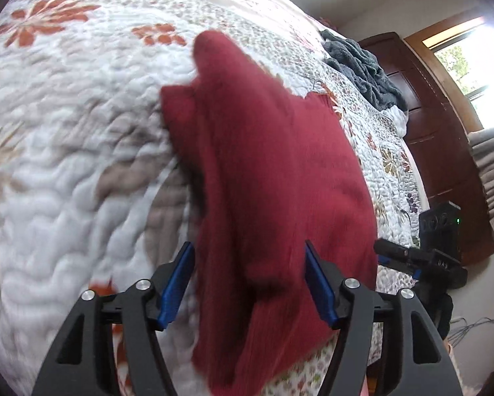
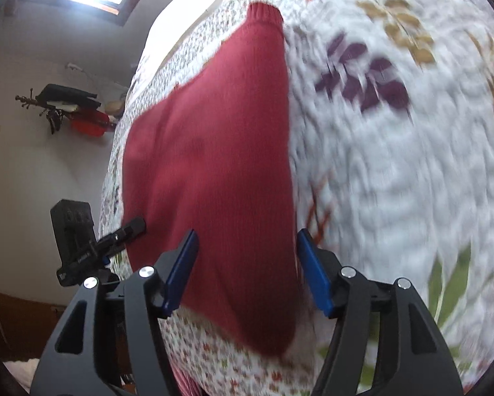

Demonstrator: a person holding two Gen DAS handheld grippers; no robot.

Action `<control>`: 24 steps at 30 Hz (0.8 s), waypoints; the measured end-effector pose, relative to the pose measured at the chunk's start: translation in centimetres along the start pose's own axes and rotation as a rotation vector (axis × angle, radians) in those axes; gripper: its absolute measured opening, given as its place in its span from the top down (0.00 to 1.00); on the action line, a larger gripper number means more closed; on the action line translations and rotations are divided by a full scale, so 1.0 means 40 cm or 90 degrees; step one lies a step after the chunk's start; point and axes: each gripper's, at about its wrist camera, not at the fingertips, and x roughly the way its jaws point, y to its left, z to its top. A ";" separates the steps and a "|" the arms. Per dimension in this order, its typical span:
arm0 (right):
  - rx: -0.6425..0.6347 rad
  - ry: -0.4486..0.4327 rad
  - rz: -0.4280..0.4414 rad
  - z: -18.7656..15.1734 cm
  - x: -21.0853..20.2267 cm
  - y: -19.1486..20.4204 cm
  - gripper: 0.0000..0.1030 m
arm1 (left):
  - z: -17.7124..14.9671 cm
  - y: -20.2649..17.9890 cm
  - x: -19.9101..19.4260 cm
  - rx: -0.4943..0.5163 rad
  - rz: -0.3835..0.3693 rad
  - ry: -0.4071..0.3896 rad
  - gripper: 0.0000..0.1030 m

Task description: Fold small clothes

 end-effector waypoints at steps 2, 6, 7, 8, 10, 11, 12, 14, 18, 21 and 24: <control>0.000 0.010 0.000 -0.040 0.005 -0.001 0.44 | -0.026 -0.001 -0.001 0.006 0.012 0.004 0.36; 0.017 0.027 0.013 -0.080 0.018 -0.018 0.61 | -0.065 0.007 0.007 -0.009 0.019 0.009 0.36; 0.027 0.027 0.021 -0.079 0.019 -0.019 0.70 | -0.071 0.012 0.004 -0.018 0.018 0.005 0.36; 0.035 0.027 0.028 -0.077 0.014 -0.019 0.77 | -0.072 0.012 0.002 -0.023 0.018 0.003 0.37; 0.029 0.017 0.028 -0.071 -0.011 -0.005 0.80 | -0.079 0.014 -0.006 -0.021 0.026 0.001 0.37; 0.018 0.015 0.016 -0.069 -0.021 0.004 0.80 | -0.082 0.010 -0.007 -0.014 0.031 0.002 0.37; 0.009 0.014 0.001 -0.069 -0.029 0.005 0.81 | -0.085 0.007 -0.005 -0.009 0.037 0.005 0.37; 0.005 0.019 -0.026 -0.072 -0.026 0.008 0.81 | -0.087 0.005 0.005 0.002 0.048 0.010 0.36; 0.034 0.029 -0.045 -0.080 0.017 -0.008 0.81 | -0.093 0.007 0.014 0.008 0.055 0.012 0.36; 0.060 0.021 -0.029 -0.089 0.028 -0.029 0.80 | -0.095 0.009 0.014 0.015 0.056 0.015 0.36; 0.057 0.020 -0.040 -0.092 0.026 -0.027 0.78 | -0.096 0.009 0.012 0.011 0.054 0.015 0.36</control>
